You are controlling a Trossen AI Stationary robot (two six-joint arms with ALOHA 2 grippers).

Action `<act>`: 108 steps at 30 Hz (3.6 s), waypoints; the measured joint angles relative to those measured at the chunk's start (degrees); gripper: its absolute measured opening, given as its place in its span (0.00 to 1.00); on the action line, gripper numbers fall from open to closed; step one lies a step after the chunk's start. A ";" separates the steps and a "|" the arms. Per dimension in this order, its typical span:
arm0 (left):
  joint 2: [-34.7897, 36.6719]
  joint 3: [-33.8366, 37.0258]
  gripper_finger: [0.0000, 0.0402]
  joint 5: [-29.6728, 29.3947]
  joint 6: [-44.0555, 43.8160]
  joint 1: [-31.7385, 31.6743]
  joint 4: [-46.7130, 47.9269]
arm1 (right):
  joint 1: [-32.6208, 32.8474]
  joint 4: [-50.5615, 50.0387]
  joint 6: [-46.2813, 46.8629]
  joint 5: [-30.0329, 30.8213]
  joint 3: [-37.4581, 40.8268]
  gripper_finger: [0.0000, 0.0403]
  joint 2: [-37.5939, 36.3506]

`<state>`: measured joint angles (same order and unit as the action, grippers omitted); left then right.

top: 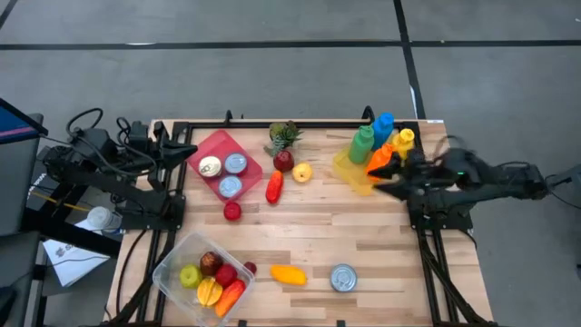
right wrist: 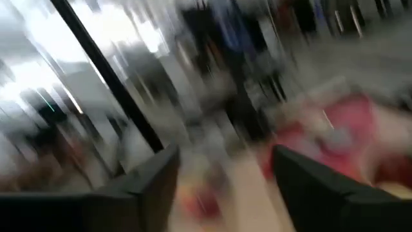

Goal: Pick & Place Food Item
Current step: Put the blue tuna can into the pink bin

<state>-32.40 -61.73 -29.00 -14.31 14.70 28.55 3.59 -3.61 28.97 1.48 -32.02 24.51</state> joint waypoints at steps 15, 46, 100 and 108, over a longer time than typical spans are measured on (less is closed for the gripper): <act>0.00 0.00 0.00 0.31 -0.13 0.02 3.41 | 18.90 -47.53 9.93 -4.39 -23.92 0.86 46.07; 0.00 0.00 0.00 -1.13 -2.68 0.01 4.97 | 23.22 -33.94 2.82 -9.77 -30.00 0.04 79.30; -14.12 17.38 0.16 3.87 -2.54 -0.09 -5.80 | -4.55 -47.97 -21.96 1.97 -58.04 0.24 79.78; -20.35 18.23 0.43 5.08 -3.99 -0.15 -11.89 | -3.86 -26.76 -37.34 1.82 -46.31 0.63 79.92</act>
<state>-52.76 -43.51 -23.91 -18.30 14.55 16.66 -0.28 -30.37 -8.37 3.29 -78.33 104.42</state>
